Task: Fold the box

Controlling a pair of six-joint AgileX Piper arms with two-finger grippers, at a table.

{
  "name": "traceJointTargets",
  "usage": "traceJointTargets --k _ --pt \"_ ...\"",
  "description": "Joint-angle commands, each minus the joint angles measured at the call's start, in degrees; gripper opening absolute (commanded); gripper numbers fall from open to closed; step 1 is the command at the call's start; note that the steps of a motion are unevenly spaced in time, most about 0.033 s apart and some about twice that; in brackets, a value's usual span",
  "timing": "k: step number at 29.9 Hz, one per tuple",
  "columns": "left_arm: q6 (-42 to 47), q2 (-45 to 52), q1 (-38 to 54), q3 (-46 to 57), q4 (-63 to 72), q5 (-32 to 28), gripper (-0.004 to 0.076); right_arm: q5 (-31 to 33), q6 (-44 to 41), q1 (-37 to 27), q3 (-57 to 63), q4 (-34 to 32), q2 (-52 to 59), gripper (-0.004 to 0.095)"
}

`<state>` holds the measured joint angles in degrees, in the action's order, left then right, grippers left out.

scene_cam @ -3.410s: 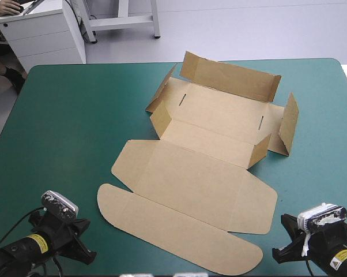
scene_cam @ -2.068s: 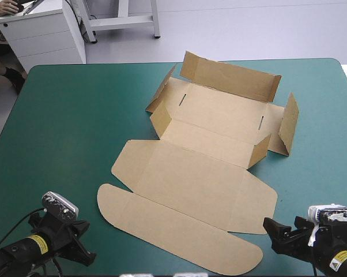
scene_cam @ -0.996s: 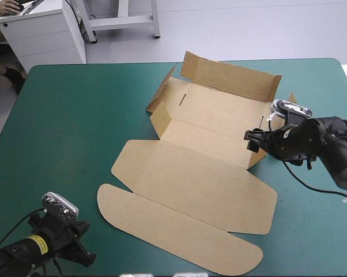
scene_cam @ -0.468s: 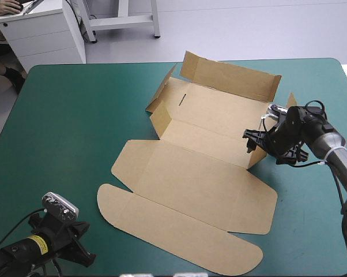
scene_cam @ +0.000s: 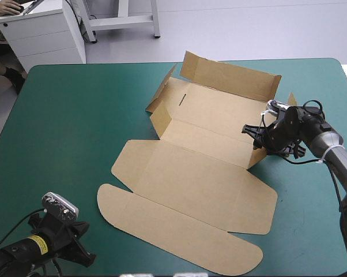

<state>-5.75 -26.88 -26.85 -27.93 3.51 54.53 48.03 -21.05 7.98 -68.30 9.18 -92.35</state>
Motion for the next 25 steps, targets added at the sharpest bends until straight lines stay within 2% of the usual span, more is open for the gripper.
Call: traceJointTargets --k 1,7,11,17,21,25 --pt "-0.04 -0.72 -0.10 -1.63 0.74 -2.64 -0.0008 -1.28 0.51 -0.42 -1.73 0.32 1.67 0.0160" --pt "-0.04 -0.72 -0.10 -1.63 0.74 -2.64 -0.0008 -1.41 2.42 -0.42 -1.73 0.09 0.93 -0.0020" --pt "-0.04 -0.72 -0.10 -1.63 0.74 -2.64 -0.0008 -1.65 9.01 -0.42 -1.73 -0.32 0.89 -0.0019" --pt "-0.04 -0.72 -0.10 -1.63 0.52 -2.64 -0.0008 -3.52 11.71 -0.42 -2.56 -0.33 0.89 -0.0019" --pt "-0.04 -0.72 -0.10 -2.36 0.33 -2.75 -0.0008 -3.16 21.05 -0.31 -6.28 0.57 0.89 -0.0019" --pt "-0.04 -0.72 -0.10 -5.08 0.33 -2.75 -0.0008 -0.10 27.80 -0.31 -12.39 0.57 0.89 -0.0020"
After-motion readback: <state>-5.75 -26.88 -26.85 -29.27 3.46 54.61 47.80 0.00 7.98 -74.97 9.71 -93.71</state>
